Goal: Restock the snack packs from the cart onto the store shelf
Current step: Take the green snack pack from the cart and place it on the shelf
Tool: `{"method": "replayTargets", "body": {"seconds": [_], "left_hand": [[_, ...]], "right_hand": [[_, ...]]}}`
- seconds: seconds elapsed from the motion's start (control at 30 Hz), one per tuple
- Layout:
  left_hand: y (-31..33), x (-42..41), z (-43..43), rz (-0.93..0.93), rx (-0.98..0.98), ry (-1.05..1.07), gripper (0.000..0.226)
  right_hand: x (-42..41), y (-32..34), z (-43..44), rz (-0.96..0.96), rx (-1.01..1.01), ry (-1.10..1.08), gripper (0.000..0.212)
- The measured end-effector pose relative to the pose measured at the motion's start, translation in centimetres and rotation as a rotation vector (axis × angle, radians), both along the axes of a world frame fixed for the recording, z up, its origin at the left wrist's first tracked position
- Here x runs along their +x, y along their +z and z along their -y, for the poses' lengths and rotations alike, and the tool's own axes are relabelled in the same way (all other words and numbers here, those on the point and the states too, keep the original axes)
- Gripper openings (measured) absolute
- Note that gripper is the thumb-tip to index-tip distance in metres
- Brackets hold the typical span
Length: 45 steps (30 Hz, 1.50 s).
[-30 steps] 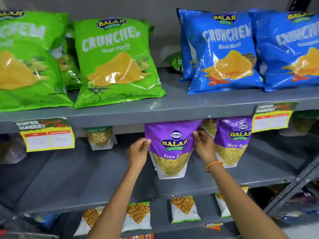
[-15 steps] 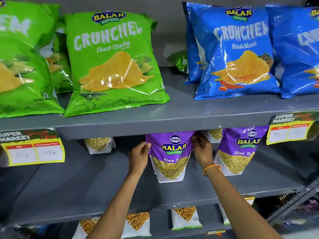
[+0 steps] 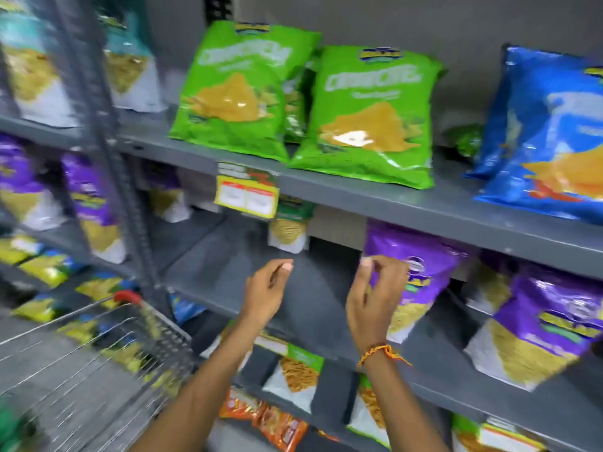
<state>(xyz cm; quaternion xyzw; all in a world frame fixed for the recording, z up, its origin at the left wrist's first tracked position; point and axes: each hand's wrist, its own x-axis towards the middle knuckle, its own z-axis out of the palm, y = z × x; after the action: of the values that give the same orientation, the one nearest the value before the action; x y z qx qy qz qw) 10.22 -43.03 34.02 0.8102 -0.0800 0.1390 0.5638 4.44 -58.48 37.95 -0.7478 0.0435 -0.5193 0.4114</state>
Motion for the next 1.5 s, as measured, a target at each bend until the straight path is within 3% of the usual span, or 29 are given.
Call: {"method": "replayTargets", "body": {"seconds": [0.17, 0.4, 0.53, 0.63, 0.7, 0.8, 0.83, 0.87, 0.97, 1.1, 1.27, 1.37, 1.43, 1.5], "left_hand": [[-3.1, -2.4, -13.2, -0.103, -0.056, 0.223, 0.022], [-12.9, -7.6, -35.0, -0.417, -0.101, 0.709, 0.025], [-21.5, -11.3, -43.8, -0.794, -0.142, 0.712, 0.028], [-27.0, -14.8, -48.1, -1.132, -0.228, 0.793, 0.041], [-29.5, -16.9, -50.2, -1.247, -0.342, 0.911, 0.038], [-33.1, -17.9, -52.4, -1.209, -0.403, 0.999, 0.048], [-34.8, -17.9, -52.9, -1.165, -0.429, 1.057, 0.048], [-35.1, -17.6, -53.4, -1.125, -0.475, 1.124, 0.043], [-33.1, -16.1, -55.0, -0.993, -0.566, 1.191, 0.032], [-32.4, -15.3, -56.0, -0.945, -0.491, 1.182, 0.027], [-29.1, -13.5, -57.7, -0.679, -0.259, 0.839, 0.026], [-24.9, -11.4, -58.6, -0.543, -0.071, 0.562, 0.019], [-21.4, -9.2, -58.0, -0.459, 0.004, 0.412, 0.015], [-17.4, -6.8, -55.8, -0.369, 0.038, 0.307, 0.010]], "right_hand": [[3.0, -4.8, -13.6, -0.257, -0.176, 0.444, 0.016], [6.4, -12.7, -36.4, -0.651, -0.423, 0.974, 0.029], [7.2, -20.5, -48.6, -0.990, -0.577, 1.174, 0.046], [7.5, -26.4, -54.7, -1.320, -0.670, 1.215, 0.044], [8.1, -29.8, -57.5, -1.428, -0.669, 1.193, 0.044], [9.0, -33.2, -61.0, -1.480, -0.648, 1.212, 0.049], [9.3, -34.0, -61.9, -1.510, -0.646, 1.229, 0.042], [9.4, -34.0, -62.7, -1.541, -0.648, 1.235, 0.031], [9.9, -35.2, -63.5, -1.453, -0.655, 1.222, 0.029], [10.5, -36.9, -62.1, -1.456, -0.600, 1.234, 0.020], [12.2, -30.8, -58.8, -1.498, -0.285, 1.157, 0.025], [13.0, -24.9, -54.3, -1.519, -0.253, 1.106, 0.021], [13.3, -21.9, -50.0, -1.447, -0.150, 1.053, 0.023], [13.0, -19.0, -45.6, -1.301, -0.088, 1.034, 0.041]]}}
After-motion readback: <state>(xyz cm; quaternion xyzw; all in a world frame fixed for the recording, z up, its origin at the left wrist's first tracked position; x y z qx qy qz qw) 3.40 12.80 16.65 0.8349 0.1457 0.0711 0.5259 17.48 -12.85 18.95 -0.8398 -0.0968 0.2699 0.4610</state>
